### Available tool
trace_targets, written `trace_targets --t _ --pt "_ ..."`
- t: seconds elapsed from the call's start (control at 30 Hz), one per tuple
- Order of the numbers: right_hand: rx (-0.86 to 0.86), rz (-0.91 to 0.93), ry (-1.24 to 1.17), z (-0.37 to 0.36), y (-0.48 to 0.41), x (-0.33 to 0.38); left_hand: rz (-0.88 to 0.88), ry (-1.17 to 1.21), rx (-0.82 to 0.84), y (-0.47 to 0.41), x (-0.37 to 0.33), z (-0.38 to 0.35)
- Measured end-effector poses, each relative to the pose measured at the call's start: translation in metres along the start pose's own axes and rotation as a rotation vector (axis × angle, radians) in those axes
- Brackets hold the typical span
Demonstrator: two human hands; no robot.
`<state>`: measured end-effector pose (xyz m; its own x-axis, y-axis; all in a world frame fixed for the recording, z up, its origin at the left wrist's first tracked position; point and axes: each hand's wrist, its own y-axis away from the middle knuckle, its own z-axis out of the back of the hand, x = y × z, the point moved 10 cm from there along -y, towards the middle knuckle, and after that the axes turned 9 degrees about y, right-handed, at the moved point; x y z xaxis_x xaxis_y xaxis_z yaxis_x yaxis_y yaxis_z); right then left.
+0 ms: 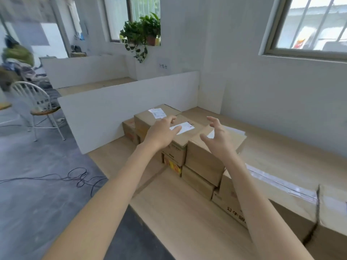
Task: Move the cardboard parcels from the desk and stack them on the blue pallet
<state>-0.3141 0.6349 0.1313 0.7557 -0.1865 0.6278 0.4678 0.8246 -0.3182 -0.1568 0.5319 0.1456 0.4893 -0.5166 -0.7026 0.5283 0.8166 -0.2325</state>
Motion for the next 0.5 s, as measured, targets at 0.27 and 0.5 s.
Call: trace_targets --t 0.27,0.5 --pt "0.045 0.048 0.031 -0.103 -0.084 0.051 0.052 -0.034 -0.050 -0.071 0.098 0.051" --pt "0.085 -0.038 0.062 -0.197 -0.172 0.059 0.044 -0.118 0.013 -0.162 0.174 0.071"
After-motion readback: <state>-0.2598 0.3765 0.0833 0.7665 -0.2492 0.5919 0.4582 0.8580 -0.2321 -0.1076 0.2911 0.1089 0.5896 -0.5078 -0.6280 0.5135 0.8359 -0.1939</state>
